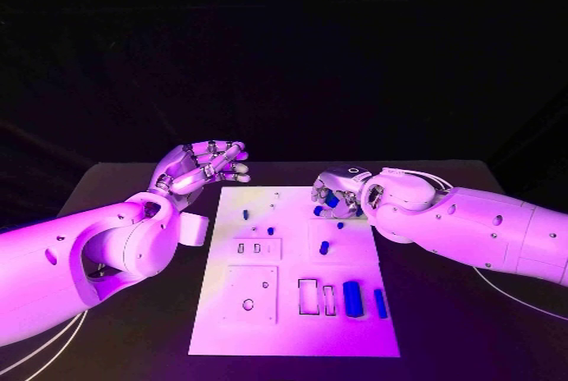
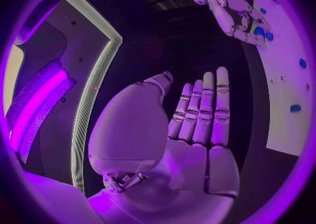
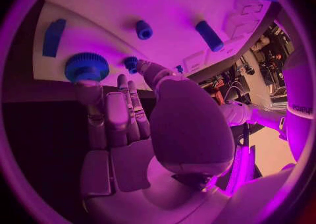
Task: Assemble the parts on the task board
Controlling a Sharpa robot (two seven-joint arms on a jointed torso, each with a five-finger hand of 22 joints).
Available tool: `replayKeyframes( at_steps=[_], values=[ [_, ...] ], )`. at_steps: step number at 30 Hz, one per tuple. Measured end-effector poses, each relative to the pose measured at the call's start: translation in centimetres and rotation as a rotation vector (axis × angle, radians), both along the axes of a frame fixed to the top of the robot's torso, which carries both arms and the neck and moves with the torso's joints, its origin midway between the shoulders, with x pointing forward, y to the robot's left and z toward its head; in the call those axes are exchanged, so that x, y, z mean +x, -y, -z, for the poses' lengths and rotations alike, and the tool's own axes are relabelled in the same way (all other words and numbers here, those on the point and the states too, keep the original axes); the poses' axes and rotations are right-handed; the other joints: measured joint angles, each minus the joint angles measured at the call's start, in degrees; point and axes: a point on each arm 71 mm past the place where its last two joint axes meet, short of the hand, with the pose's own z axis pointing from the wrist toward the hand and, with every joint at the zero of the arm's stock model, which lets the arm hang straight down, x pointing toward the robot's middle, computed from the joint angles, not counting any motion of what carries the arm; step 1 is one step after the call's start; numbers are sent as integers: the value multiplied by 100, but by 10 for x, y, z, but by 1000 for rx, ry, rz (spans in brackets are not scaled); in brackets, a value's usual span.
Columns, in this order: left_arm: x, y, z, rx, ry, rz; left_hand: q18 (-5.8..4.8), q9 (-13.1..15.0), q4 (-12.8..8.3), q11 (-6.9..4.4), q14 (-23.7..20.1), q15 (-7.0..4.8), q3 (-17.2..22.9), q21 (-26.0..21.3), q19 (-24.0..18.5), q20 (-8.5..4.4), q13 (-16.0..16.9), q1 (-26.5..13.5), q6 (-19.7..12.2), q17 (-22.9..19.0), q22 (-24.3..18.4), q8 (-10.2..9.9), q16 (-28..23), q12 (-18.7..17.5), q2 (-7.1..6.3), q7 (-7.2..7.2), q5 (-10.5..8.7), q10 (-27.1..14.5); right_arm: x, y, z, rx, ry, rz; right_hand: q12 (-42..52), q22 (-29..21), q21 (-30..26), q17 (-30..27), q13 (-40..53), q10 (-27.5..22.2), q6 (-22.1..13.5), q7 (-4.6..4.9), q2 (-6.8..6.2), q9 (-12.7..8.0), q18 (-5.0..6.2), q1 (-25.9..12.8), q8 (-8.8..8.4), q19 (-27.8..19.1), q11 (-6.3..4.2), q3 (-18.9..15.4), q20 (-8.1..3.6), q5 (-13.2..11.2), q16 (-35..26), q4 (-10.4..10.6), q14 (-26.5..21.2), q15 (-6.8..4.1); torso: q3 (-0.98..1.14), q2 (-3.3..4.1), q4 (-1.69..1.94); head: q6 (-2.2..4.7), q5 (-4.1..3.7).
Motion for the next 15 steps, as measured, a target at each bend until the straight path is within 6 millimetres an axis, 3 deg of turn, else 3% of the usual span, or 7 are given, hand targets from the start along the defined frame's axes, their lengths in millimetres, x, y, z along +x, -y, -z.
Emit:
replayKeyframes(
  at_steps=[9,15],
  values=[
    [1,0,0,-3,-5,1,-1,-1,0,0,0,0,0,0,0,0,0,0,0,13,8,0,0,-34,0,0,0,0,-1,-2,3,-6,-7,1,0,338,247,164,10,115,64,2,62,41,-1,62,0,121,-12,181,-3,0,191,79,0,0,2,8,-3,-63,14],
    [1,-1,1,-4,-7,0,-3,-1,0,0,0,0,0,-1,0,0,0,0,0,12,8,0,0,-34,0,0,0,0,0,-2,4,-10,-8,9,0,572,407,295,10,225,157,-9,83,89,-5,83,17,178,-26,402,-13,-20,338,96,0,0,4,12,-2,-62,1]
  ],
)
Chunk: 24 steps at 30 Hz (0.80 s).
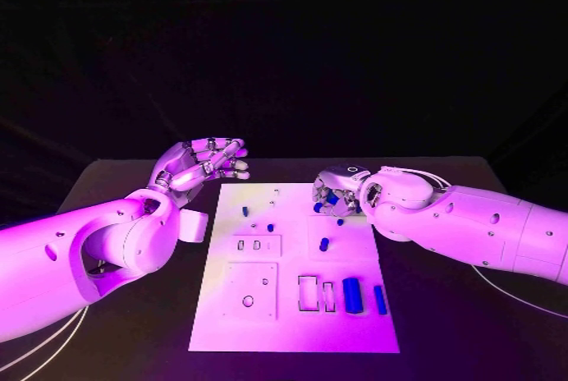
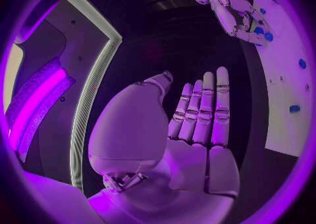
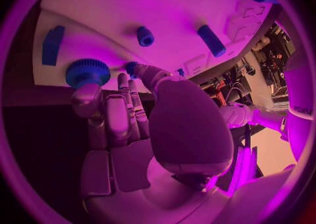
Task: Assemble the parts on the task board
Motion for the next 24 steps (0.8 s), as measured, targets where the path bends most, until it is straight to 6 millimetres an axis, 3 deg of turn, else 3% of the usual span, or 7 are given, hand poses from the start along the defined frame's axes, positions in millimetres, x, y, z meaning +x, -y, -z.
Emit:
replayKeyframes(
  at_steps=[2,11,24],
  values=[
    [0,0,0,0,-1,0,0,0,0,0,0,0,0,0,0,0,0,0,0,0,0,0,0,0,0,0,0,0,0,-1,0,0,-1,0,0,88,64,55,1,65,54,-13,0,28,-84,0,39,34,-15,70,1,-6,60,7,0,0,0,3,0,2,-1],
    [0,0,0,-2,-4,3,-1,6,16,0,-43,1,16,23,0,0,0,0,0,8,4,0,23,0,0,0,0,0,-2,-5,3,2,-5,-7,0,320,196,157,28,279,237,-94,35,144,-85,24,173,106,-88,239,-31,-38,171,37,31,-31,-1,16,4,-4,10],
    [1,0,1,-6,-10,8,-2,5,16,0,-43,1,16,44,0,0,0,0,0,27,12,0,23,0,0,0,0,0,0,-7,3,1,-4,4,0,427,272,212,27,279,237,-94,48,173,-84,11,199,135,-87,268,-41,-38,214,17,31,-31,-3,27,4,-1,23]
  ],
)
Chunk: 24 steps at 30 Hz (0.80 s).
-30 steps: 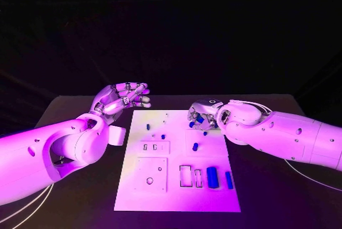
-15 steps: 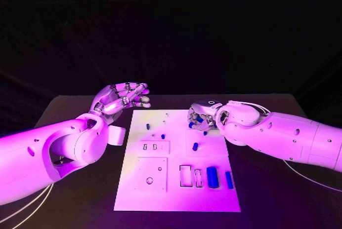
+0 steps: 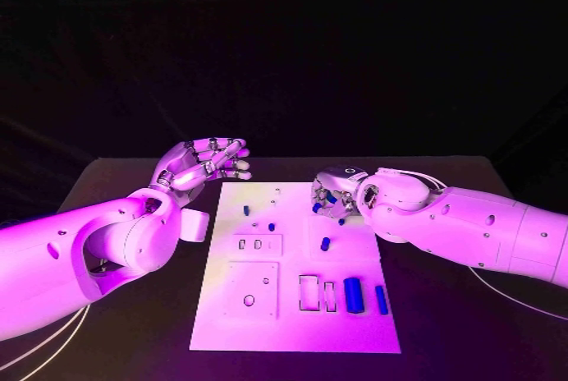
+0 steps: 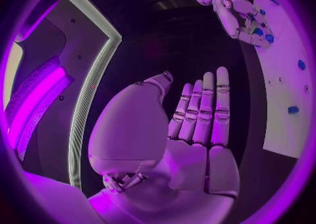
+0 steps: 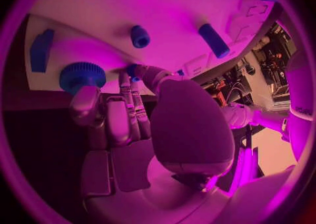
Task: Assemble the parts on the task board
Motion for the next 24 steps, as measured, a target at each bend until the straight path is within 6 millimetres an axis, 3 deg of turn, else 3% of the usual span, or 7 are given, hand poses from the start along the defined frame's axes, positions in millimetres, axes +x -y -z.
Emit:
replayKeyframes(
  at_steps=[6,9,24],
  values=[
    [1,0,0,-2,-3,-1,0,7,-16,0,0,0,16,0,0,0,0,0,0,8,8,0,0,0,0,0,0,0,-1,-1,-1,13,15,10,0,149,108,85,-1,0,-1,0,40,33,-1,-40,16,83,0,60,14,-7,90,14,0,0,0,1,1,15,10],
    [1,-1,1,-2,-4,-3,0,7,-16,0,0,0,16,0,0,0,0,0,0,8,8,0,0,0,0,0,0,0,-2,-3,-3,35,37,11,0,257,175,153,-1,0,-2,0,66,52,-90,-67,16,134,0,82,30,-13,121,36,-4,-3,2,1,1,29,22],
    [3,-3,1,-2,-5,-8,0,11,-32,0,0,0,32,21,0,0,0,0,0,32,22,0,0,0,0,0,0,0,1,-30,-20,153,170,25,0,373,235,230,-4,36,-10,7,74,104,-91,-75,60,166,-4,122,21,-23,178,28,-1,-42,3,10,1,72,95]
  ],
)
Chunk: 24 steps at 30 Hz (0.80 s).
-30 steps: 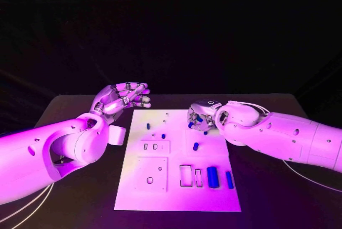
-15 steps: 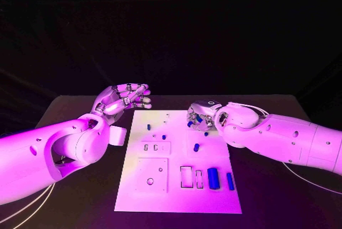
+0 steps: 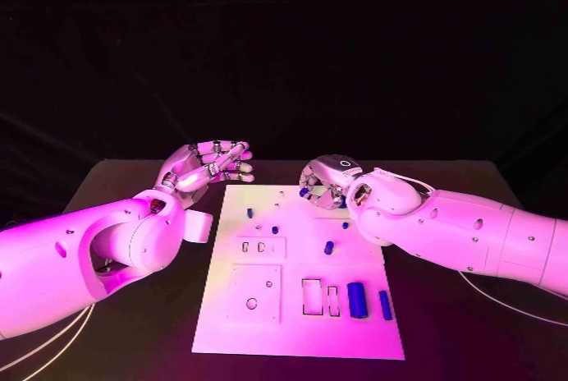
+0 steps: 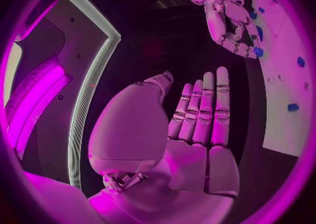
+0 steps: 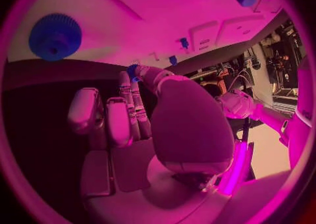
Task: Assemble the parts on the task board
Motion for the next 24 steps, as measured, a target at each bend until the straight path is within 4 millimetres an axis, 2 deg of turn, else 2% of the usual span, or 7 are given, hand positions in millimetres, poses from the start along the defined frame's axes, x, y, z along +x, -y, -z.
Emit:
replayKeyframes(
  at_steps=[6,15,20,24],
  values=[
    [0,1,0,-2,-1,2,0,0,0,0,0,0,0,0,0,0,0,0,0,0,0,0,0,0,0,0,0,0,6,-14,-1,16,32,12,0,0,0,29,0,0,-1,0,0,6,0,0,0,0,0,0,0,0,23,0,0,0,9,15,-5,-15,35],
    [-1,3,0,-7,-4,7,0,-1,0,0,0,0,0,-1,0,0,0,0,0,-1,0,0,0,0,0,0,0,0,13,-28,3,21,47,24,0,-1,0,84,-2,0,-2,1,0,16,0,0,-4,0,0,15,0,-1,67,-15,0,0,3,36,46,-44,7],
    [-1,4,0,-9,-5,10,-1,-1,-15,0,0,0,15,23,0,0,0,0,0,11,6,0,0,-23,0,0,0,0,16,-30,7,17,43,37,0,6,0,101,-3,-1,-3,2,0,23,0,0,8,-1,1,32,0,-11,67,1,0,0,-8,49,80,-45,-10],
    [-1,5,0,-9,-6,10,0,-2,-15,0,0,0,15,23,0,0,0,0,0,10,6,0,0,-23,0,0,0,0,17,-32,10,16,37,43,0,6,0,103,-3,-1,-7,3,-1,26,1,0,24,-1,0,32,0,-12,67,1,0,0,-11,57,83,-52,3]
  ],
)
